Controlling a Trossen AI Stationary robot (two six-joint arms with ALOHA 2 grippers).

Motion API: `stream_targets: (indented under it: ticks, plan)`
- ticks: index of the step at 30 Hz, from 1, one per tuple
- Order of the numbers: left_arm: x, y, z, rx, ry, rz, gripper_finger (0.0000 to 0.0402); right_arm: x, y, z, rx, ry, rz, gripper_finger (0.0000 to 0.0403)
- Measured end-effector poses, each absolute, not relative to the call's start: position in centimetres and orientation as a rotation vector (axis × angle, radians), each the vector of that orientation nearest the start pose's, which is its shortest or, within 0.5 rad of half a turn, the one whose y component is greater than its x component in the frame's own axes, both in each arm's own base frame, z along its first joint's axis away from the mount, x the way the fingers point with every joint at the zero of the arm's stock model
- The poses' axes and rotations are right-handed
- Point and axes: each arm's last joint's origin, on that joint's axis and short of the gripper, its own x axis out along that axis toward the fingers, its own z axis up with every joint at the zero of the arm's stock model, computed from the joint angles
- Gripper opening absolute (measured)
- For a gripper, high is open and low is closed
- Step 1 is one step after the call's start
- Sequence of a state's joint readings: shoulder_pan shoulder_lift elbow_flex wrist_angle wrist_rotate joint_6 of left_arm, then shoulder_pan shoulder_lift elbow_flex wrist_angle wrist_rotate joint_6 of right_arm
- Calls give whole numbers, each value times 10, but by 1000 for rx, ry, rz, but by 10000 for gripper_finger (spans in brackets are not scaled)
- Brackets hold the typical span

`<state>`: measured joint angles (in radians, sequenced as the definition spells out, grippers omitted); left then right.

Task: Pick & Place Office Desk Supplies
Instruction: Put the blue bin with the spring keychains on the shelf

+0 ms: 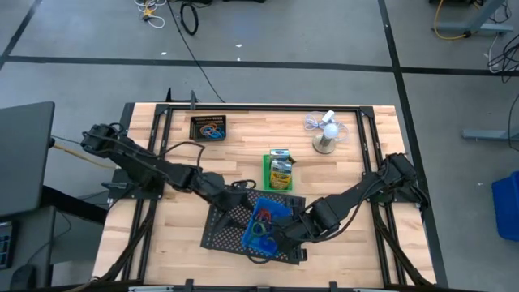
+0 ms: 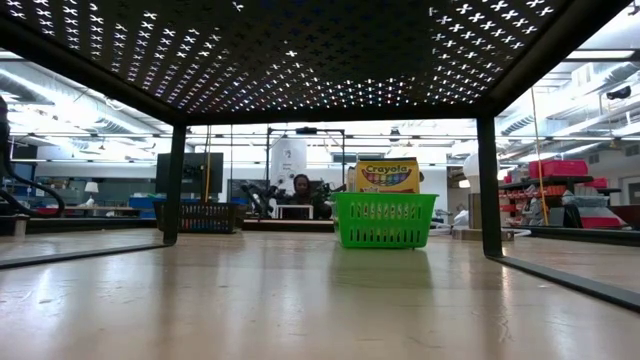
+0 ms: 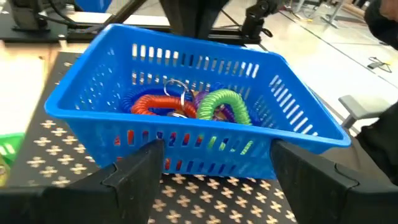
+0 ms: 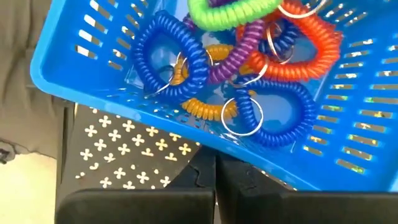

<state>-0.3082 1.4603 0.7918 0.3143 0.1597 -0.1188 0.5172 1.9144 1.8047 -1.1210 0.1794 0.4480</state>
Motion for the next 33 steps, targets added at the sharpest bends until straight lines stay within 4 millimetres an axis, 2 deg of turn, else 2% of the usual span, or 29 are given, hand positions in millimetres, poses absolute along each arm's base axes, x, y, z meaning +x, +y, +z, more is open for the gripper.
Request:
stream_targets:
  ticks: [24,33]
  plan:
    - [296,-95,228,-128,413,-443,303,342,182,296,-44,1201,-26,0]
    - [297,-96,231,-148,386,-443,303,333,174,315,-7,1165,-38,0]
